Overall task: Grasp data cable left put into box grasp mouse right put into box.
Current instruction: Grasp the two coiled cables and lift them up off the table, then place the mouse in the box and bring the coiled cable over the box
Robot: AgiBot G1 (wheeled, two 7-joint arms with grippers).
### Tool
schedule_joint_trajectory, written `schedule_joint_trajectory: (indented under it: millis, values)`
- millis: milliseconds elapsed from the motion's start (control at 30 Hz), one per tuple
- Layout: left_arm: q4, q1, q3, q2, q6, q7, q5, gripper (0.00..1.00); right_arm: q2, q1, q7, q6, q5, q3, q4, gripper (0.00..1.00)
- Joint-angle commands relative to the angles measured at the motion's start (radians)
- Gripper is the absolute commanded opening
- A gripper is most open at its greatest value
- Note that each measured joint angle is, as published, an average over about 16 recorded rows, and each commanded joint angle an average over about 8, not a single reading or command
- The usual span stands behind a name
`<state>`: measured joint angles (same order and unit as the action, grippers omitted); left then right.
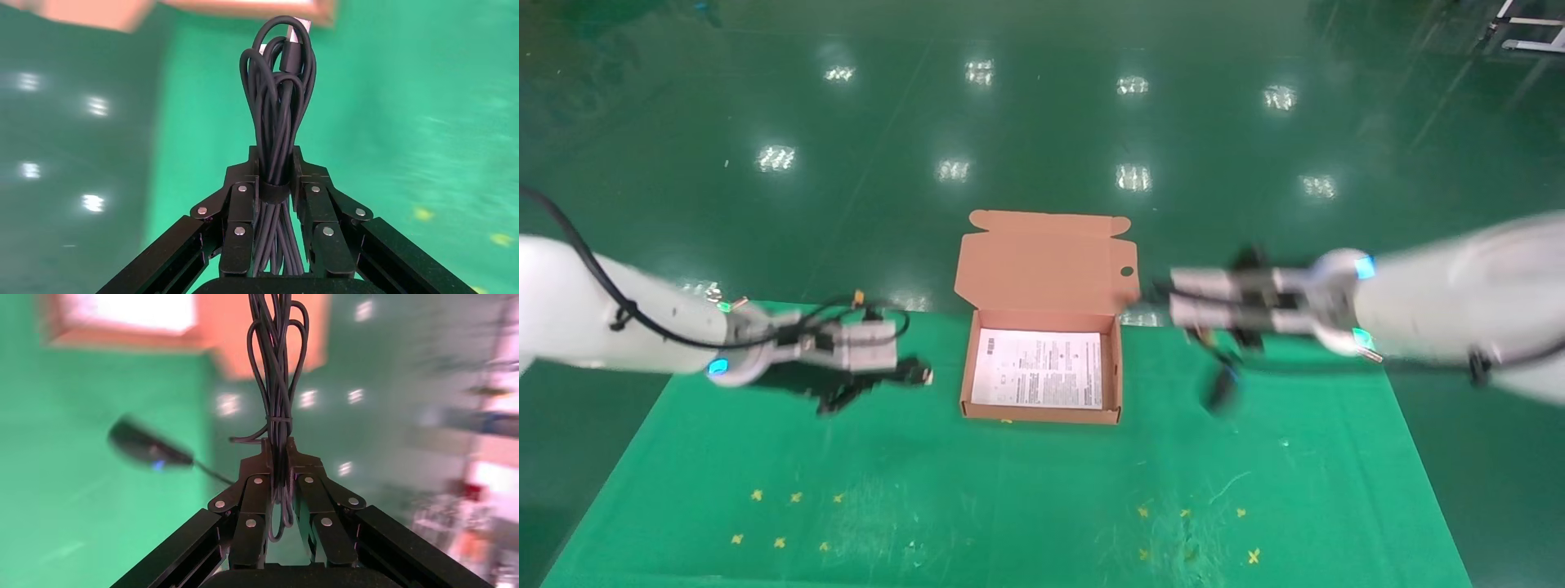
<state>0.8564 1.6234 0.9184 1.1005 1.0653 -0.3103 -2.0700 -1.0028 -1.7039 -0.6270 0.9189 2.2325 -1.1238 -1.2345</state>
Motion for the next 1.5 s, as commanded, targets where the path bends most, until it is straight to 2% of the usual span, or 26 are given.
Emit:
schedule_joint_trajectory:
  millis: [33, 333, 500, 633, 767, 1033, 1500]
  values:
    - [0.056, 0.013, -0.002, -0.008, -0.018, -0.034, -0.026, 0.0, -0.025, -0.039, 0.002, -0.015, 0.027, 0.011, -0.001, 0.0]
    - [0.133, 0.08, -0.015, 0.04, -0.072, -0.159, -0.127, 0.0, -0.227, -0.14, 0.186, -0.233, -0.054, 0.042, 0.294, 0.0]
    - [0.106, 0.118, -0.02, 0.072, -0.089, -0.2, -0.167, 0.0, -0.315, -0.182, 0.316, -0.311, -0.134, 0.049, 0.448, 0.0]
    - [0.085, 0.14, -0.022, 0.086, -0.096, -0.218, -0.186, 0.0, -0.346, -0.201, 0.395, -0.328, -0.2, 0.048, 0.508, 0.0]
    - [0.078, 0.147, -0.023, 0.092, -0.1, -0.226, -0.199, 0.0, -0.349, -0.209, 0.432, -0.334, -0.248, 0.046, 0.523, 0.0]
    - [0.062, 0.15, -0.022, 0.077, -0.094, -0.247, -0.225, 0.0, -0.343, -0.19, 0.435, -0.349, -0.275, 0.023, 0.508, 0.0]
    - [0.075, 0.131, -0.002, 0.031, -0.061, -0.313, -0.313, 0.0, -0.346, -0.096, 0.43, -0.338, -0.342, -0.026, 0.523, 0.0]
